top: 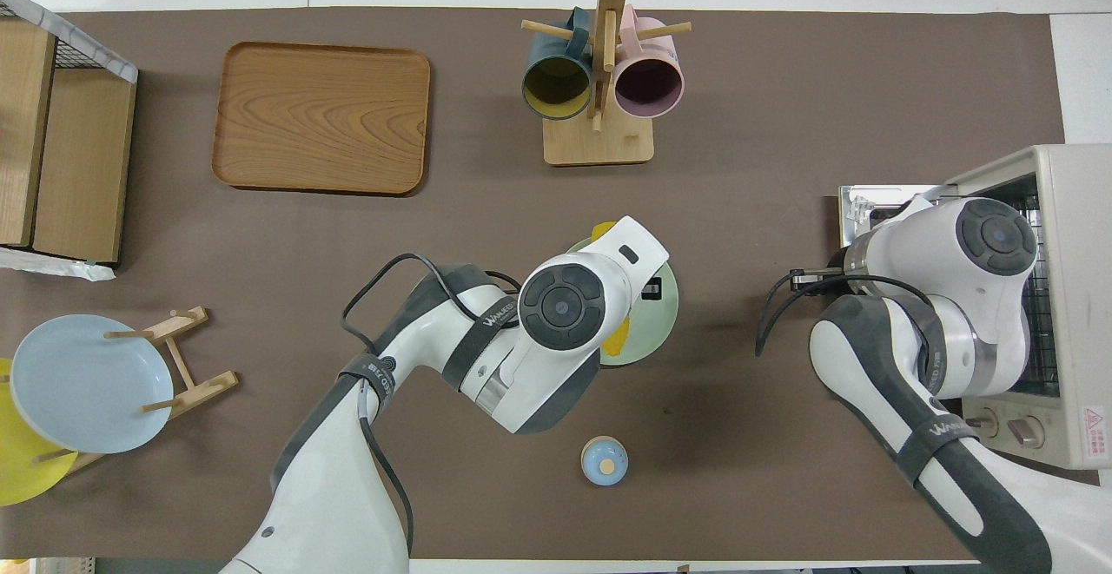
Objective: Put corn in oven
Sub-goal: 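Carry the corn onto the plate while the right gripper opens the oven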
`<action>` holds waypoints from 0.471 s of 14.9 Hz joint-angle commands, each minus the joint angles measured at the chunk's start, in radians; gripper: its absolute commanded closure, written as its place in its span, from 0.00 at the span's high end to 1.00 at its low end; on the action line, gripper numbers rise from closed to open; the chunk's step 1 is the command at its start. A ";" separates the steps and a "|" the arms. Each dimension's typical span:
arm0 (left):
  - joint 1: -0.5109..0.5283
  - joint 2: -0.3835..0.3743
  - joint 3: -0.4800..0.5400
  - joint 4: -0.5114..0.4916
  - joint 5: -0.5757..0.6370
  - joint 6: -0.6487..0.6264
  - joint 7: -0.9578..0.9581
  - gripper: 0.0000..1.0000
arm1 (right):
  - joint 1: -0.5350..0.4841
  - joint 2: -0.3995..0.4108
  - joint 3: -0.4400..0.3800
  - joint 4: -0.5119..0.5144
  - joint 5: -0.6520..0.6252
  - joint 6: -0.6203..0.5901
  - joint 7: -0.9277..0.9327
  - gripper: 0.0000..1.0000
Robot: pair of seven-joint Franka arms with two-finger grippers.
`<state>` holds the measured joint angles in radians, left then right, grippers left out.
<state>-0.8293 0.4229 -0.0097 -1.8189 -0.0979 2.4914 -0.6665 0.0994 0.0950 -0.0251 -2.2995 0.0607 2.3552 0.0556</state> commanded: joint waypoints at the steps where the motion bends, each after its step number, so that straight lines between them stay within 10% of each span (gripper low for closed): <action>1: -0.014 0.004 0.016 -0.013 0.004 0.030 0.033 0.40 | 0.002 -0.008 -0.010 0.017 0.002 -0.020 0.009 0.71; 2: -0.014 0.002 0.016 -0.020 0.004 0.032 0.033 0.65 | 0.002 -0.012 -0.010 0.017 0.002 -0.024 0.009 1.00; 4: -0.013 0.000 0.016 -0.022 0.004 0.018 0.033 1.00 | 0.002 -0.027 -0.010 0.028 0.002 -0.083 0.009 1.00; 7: -0.008 -0.006 0.016 -0.020 0.004 -0.015 0.034 1.00 | 0.005 -0.052 -0.009 0.077 0.002 -0.132 0.004 1.00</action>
<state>-0.8294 0.4251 -0.0087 -1.8297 -0.0979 2.4937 -0.6461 0.1003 0.0753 -0.0312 -2.2530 0.0606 2.2654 0.0560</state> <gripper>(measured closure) 0.000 0.220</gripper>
